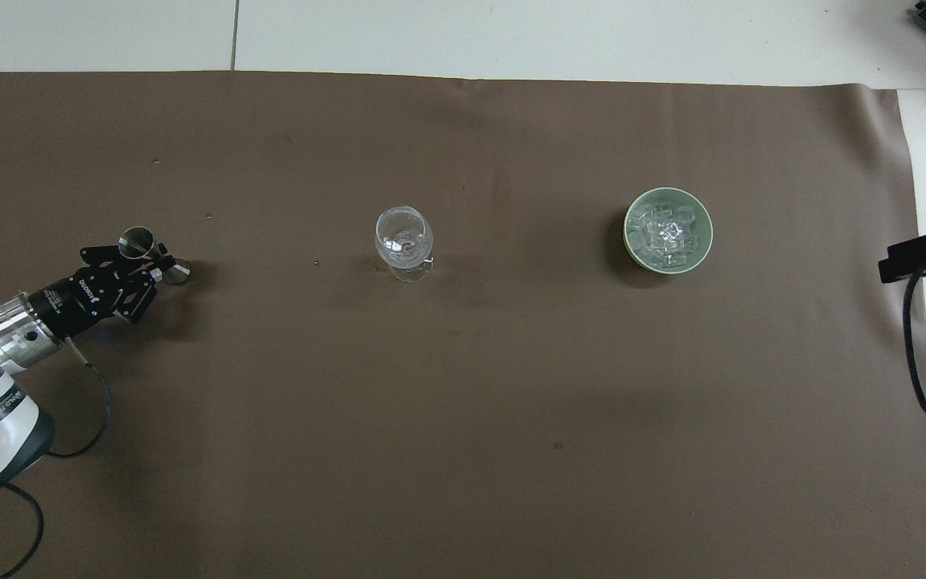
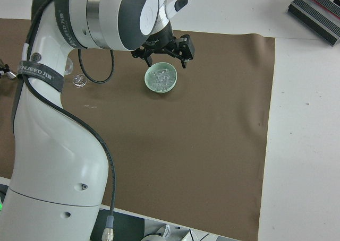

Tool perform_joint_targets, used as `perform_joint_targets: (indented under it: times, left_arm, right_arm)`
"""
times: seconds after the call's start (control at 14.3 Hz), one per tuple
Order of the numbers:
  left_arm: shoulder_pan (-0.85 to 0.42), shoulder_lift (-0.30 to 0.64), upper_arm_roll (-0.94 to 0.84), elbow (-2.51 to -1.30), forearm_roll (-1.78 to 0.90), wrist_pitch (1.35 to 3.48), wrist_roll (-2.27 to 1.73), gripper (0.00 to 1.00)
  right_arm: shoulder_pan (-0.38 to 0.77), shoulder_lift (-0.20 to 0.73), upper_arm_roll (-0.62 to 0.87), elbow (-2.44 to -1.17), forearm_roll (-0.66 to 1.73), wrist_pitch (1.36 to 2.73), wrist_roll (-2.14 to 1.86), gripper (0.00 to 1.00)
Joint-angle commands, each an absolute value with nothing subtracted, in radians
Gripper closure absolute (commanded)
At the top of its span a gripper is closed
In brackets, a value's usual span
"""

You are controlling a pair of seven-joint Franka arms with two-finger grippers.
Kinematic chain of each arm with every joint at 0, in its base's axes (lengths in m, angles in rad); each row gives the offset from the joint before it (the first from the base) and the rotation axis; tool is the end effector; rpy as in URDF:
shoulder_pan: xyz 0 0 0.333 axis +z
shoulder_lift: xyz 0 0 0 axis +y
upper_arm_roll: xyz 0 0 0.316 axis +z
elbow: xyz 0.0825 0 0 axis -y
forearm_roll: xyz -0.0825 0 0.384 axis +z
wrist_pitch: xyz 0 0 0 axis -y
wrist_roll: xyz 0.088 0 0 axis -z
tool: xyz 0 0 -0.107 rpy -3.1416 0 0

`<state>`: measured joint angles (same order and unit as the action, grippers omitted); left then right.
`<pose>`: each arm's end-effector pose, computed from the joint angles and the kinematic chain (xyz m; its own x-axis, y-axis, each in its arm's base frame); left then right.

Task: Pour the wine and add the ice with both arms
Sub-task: 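Release the cup with the left gripper while the right gripper reaches the bowl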

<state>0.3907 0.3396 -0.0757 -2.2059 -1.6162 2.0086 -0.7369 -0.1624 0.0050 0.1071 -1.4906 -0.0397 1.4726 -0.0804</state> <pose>0.5317 0.1104 0.2321 -0.2617 0.1866 -0.9469 0.7965 0.5959 -0.1027 0.5452 -0.0349 0.6508 0.9994 0.0212 -0.0260 0.0221 -0.9991 0.0371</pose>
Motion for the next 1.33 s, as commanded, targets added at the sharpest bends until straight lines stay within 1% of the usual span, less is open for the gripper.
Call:
perform_joint_targets:
  times: [0.0,0.07,0.14,0.21,0.49,0.56,0.63,0.7,0.84,0.98,1.05,1.12,1.26]
  left_arm:
    - [0.373,0.331,-0.067,-2.223,-1.647,2.028,-0.716,0.89]
    - [0.373,0.331,-0.066,-2.223,-1.647,2.031,-0.715,0.84]
    - [0.373,0.331,-0.066,-2.223,-1.647,2.034,-0.715,0.76]
    - [0.373,0.331,-0.066,-2.223,-1.647,2.034,-0.715,0.71]
    - [0.373,0.331,-0.066,-2.226,-1.646,2.040,-0.715,0.70]
    - [0.373,0.331,-0.066,-2.224,-1.644,2.042,-0.715,0.70]
    - [0.371,0.331,-0.066,-2.224,-1.644,2.042,-0.715,0.69]
    - [0.373,0.333,-0.066,-2.224,-1.644,2.043,-0.715,0.66]
    - [0.371,0.333,-0.066,-2.224,-1.643,2.043,-0.715,0.57]
    - [0.373,0.333,-0.066,-2.224,-1.643,2.043,-0.715,0.52]
    - [0.371,0.333,-0.066,-2.224,-1.643,2.043,-0.715,0.45]
    - [0.368,0.333,-0.066,-2.224,-1.643,2.043,-0.715,0.35]
    - [0.365,0.333,-0.066,-2.224,-1.641,2.042,-0.713,0.20]
  right_arm:
    - [-0.166,-0.014,0.109,-1.513,-0.023,1.479,-0.067,0.00]
    - [-0.166,-0.014,0.109,-1.513,-0.023,1.479,-0.067,0.00]
    - [-0.166,-0.014,0.109,-1.513,-0.023,1.479,-0.067,0.00]
    - [-0.166,-0.014,0.109,-1.513,-0.023,1.479,-0.067,0.00]
    - [-0.163,-0.015,0.113,-1.517,-0.021,1.494,-0.061,0.00]
    - [-0.160,-0.021,0.117,-1.546,-0.021,1.543,-0.060,0.00]
    - [-0.156,-0.052,0.120,-1.624,-0.020,1.616,-0.045,0.00]
    - [-0.146,-0.072,0.121,-1.711,-0.018,1.697,-0.005,0.00]
    - [-0.080,-0.060,0.120,-1.831,-0.008,1.820,0.069,0.00]
    - [-0.048,0.004,0.121,-1.905,-0.006,1.995,0.097,0.00]
    - [-0.032,0.055,0.120,-1.914,-0.006,2.075,0.112,0.00]
    - [-0.020,0.102,0.120,-1.914,-0.006,2.145,0.120,0.00]
    - [-0.020,0.175,0.120,-1.914,-0.008,2.235,0.114,0.00]
